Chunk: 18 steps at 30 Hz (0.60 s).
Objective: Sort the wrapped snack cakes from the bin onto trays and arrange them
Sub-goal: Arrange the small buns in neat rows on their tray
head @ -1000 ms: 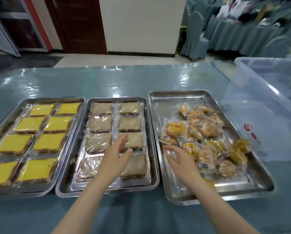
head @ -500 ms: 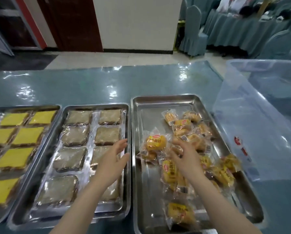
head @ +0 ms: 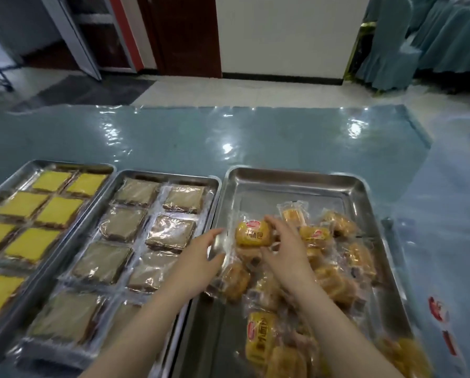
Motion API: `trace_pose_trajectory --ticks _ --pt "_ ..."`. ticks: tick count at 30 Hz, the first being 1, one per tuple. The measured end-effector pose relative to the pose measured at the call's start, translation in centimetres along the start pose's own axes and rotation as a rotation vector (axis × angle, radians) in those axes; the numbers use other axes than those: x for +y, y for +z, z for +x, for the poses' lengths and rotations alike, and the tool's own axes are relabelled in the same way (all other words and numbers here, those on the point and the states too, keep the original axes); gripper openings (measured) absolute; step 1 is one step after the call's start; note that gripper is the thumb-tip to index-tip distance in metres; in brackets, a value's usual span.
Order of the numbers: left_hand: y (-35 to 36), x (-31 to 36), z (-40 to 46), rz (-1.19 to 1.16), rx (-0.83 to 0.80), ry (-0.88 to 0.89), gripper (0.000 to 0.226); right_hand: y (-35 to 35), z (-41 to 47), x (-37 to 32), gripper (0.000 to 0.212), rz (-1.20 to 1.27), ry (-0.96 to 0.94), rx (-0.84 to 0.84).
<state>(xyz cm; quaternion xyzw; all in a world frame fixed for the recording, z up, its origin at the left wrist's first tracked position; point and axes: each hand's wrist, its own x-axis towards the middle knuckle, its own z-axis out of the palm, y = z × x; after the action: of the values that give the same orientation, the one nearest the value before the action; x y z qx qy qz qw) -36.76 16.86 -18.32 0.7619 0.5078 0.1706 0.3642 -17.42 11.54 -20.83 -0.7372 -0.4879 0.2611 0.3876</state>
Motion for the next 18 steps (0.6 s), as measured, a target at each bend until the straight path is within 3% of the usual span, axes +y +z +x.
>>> trace_pose_trajectory --ticks 5,12,15,18 --pt "1.1 -0.4 3.0 0.090 -0.033 0.009 0.060 -0.1 5.9 0.1 0.073 0.064 0.111 0.052" --pt "3.7 -4.2 4.1 0.583 -0.146 0.069 0.082 1.2 13.6 1.3 0.079 -0.154 0.167 -0.041" --pt "4.3 -5.0 3.7 0.618 -0.115 0.086 0.076 1.8 14.0 2.1 0.064 -0.393 0.030 -0.009" --pt "4.3 -5.1 3.6 0.573 -0.080 0.106 0.072 3.4 13.2 2.9 0.053 -0.520 -0.150 -0.146"
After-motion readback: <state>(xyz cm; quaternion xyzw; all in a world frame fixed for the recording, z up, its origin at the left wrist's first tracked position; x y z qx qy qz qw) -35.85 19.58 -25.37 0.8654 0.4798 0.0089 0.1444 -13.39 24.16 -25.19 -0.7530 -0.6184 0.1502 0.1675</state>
